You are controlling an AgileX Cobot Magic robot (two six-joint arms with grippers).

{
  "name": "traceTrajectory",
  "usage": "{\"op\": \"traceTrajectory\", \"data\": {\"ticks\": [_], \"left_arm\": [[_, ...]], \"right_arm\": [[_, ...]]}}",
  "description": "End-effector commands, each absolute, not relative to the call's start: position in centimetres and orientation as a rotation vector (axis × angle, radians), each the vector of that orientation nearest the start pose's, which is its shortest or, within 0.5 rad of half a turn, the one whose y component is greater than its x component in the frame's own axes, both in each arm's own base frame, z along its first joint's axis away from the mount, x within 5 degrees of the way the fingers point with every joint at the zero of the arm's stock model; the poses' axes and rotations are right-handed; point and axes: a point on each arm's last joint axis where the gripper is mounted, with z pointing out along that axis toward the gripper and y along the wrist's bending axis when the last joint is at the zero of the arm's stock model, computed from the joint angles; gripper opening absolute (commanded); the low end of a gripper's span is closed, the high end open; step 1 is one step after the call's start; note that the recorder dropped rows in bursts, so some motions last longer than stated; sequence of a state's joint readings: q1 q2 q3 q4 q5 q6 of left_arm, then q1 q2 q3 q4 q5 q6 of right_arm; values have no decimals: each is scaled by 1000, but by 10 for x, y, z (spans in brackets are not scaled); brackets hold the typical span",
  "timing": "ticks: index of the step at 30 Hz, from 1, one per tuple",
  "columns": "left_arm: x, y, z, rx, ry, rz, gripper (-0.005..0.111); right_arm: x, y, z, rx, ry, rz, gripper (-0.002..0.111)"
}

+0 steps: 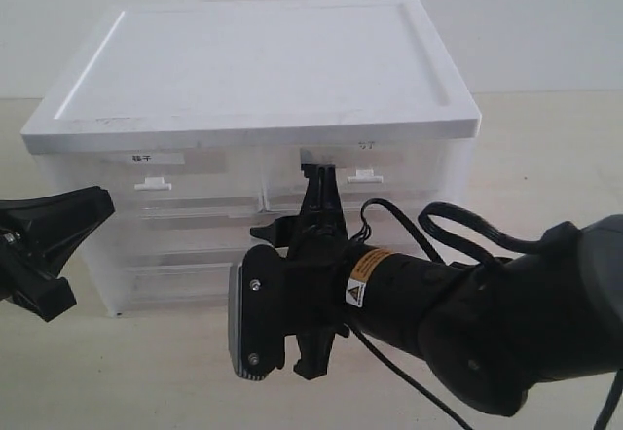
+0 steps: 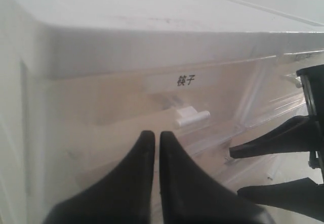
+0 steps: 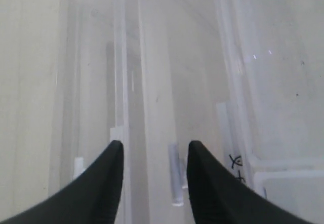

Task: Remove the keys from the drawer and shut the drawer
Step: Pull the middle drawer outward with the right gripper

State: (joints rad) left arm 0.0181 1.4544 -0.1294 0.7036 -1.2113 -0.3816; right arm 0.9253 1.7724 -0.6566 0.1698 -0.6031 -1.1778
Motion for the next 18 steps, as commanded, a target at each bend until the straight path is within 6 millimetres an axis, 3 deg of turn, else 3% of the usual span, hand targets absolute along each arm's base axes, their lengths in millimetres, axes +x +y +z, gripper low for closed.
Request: {"op": "traceTrajectory", "data": {"ticks": [1,4,10,18], "left_arm": [[183,-52,170,390,1652,-605,4],[182,-52,169,399,1652,-609,4],[182,-52,169,397,1652,-608,4],[183,-51,170,385,1651,-601,4]], "right_arm": [[208,253,149,-1588,1216,-193,25],[211,250,147,-1607,1218,-250,1],[211,247,144,-1623,1264,-276,0],[185,261,137,-1754,1206,-226,0]]}}
